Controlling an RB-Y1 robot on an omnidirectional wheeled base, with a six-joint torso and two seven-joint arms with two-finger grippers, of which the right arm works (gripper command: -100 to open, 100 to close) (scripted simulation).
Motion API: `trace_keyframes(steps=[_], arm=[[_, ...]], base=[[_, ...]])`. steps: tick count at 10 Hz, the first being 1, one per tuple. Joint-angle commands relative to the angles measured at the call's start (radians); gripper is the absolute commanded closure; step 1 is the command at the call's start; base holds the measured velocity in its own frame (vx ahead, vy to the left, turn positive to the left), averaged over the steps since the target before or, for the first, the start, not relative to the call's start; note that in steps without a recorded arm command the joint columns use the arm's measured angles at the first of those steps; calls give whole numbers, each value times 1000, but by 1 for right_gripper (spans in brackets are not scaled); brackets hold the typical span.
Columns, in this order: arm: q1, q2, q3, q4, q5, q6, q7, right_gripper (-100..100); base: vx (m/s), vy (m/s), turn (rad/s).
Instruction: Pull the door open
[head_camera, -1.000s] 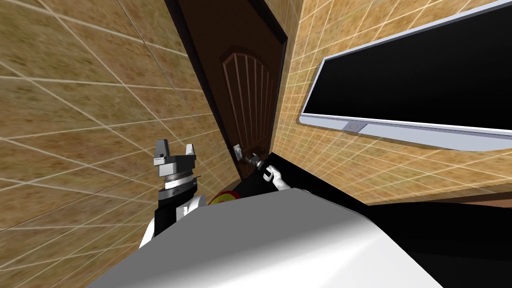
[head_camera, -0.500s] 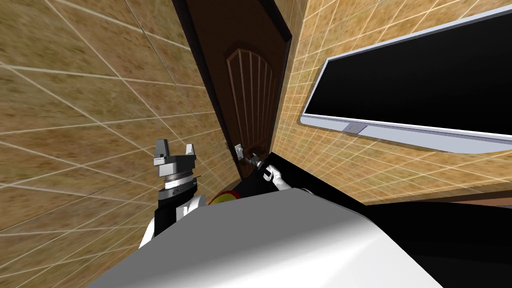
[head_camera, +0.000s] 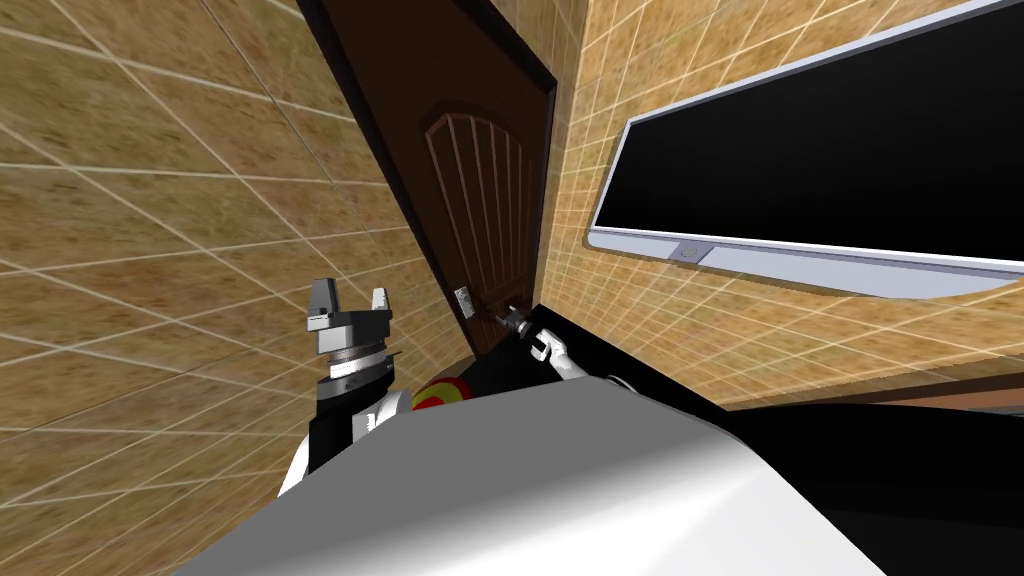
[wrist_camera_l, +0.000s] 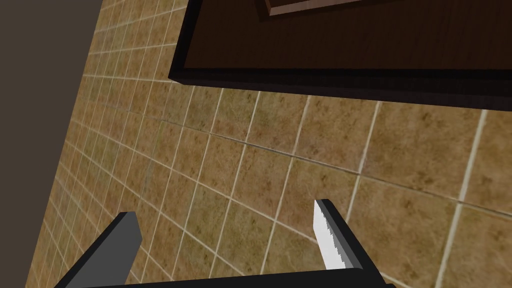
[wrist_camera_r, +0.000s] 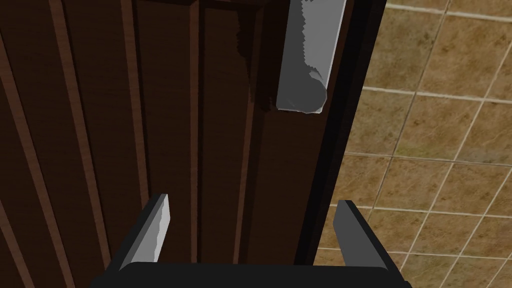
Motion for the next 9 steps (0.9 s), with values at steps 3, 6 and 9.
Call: trace_keyframes(steps=[3,6,9], arm=[[-4,-28,-5,6,1,-2,3,-100],[-6,-55,-10,8,2,-4,4,-100],[-10,-83,-16,12,1,-6,4,-100]], base=[[-87,-176,26],[-118,-192,32],[-104,-191,31]])
